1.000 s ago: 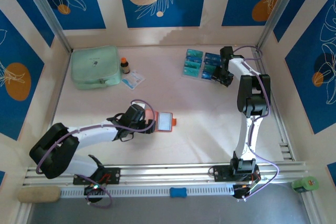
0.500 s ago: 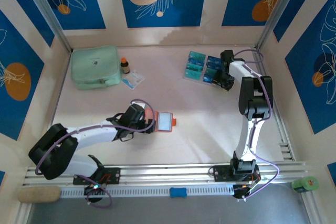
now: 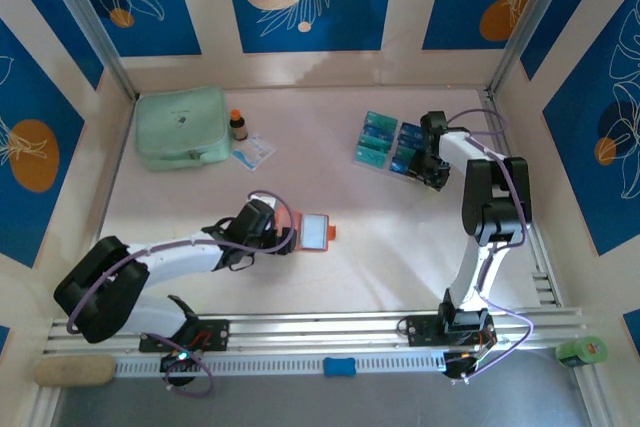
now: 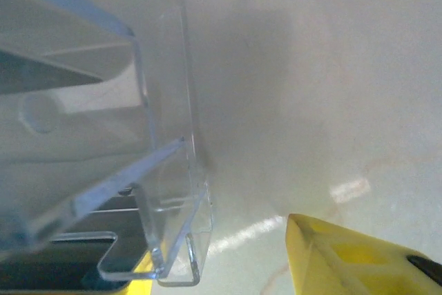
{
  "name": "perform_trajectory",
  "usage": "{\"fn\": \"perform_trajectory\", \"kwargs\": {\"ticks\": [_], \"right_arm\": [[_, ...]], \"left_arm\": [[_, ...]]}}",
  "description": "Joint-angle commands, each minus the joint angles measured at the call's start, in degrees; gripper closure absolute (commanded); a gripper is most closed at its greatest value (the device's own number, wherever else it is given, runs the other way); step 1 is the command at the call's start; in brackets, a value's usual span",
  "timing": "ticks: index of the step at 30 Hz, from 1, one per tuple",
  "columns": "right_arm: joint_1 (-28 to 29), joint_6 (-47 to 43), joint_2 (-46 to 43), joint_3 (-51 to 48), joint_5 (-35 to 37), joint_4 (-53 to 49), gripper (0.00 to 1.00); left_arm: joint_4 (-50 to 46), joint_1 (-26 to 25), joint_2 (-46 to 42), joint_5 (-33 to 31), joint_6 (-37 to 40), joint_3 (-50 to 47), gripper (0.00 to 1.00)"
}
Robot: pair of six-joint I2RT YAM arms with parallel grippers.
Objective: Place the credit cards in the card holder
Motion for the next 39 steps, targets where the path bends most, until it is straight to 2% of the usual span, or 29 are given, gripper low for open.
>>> {"fn": "perform_trajectory", "kwargs": {"ticks": [1,8,13,17,22,27,39], "right_arm": [[0.40,0.57,-2.77,-4.92,1.72,-4.35,0.48],[1.65,0.58,-12.54,-10.91,-3.76,-2.58,0.48],[5.67,0.83,-20.09,-10.46,-8.72,-2.85,0.48],[8.63,1.20,-22.73,-9.85,-11.92,-0.63,0.48],[13.17,-0.38,-20.10,-8.65,-20.38,7.07,0.48],[16.20,-0.47,-13.05,-5.76,-24.27,10.42,0.50],[18.33,1.27,-2.38,-1.70,-26.16,13.65,0.52]], "left_arm": [[1.88,0.43,-1.18,0.84,0.28,-0.99,0.00],[1.60,0.47,-2.20,1.22,0.38,-1.24,0.00],[-0.11,0.56,-3.11,0.22,0.04,-0.73,0.00],[-1.06,0.52,-3.96,-0.86,-0.88,-1.02,0.00],[-1.89,0.48,-4.90,-2.32,-1.93,-1.70,0.00],[-2.67,0.52,-5.33,-3.33,-2.78,-1.54,0.00],[-4.31,0.50,-4.35,-4.20,-3.37,0.06,0.00]]}}
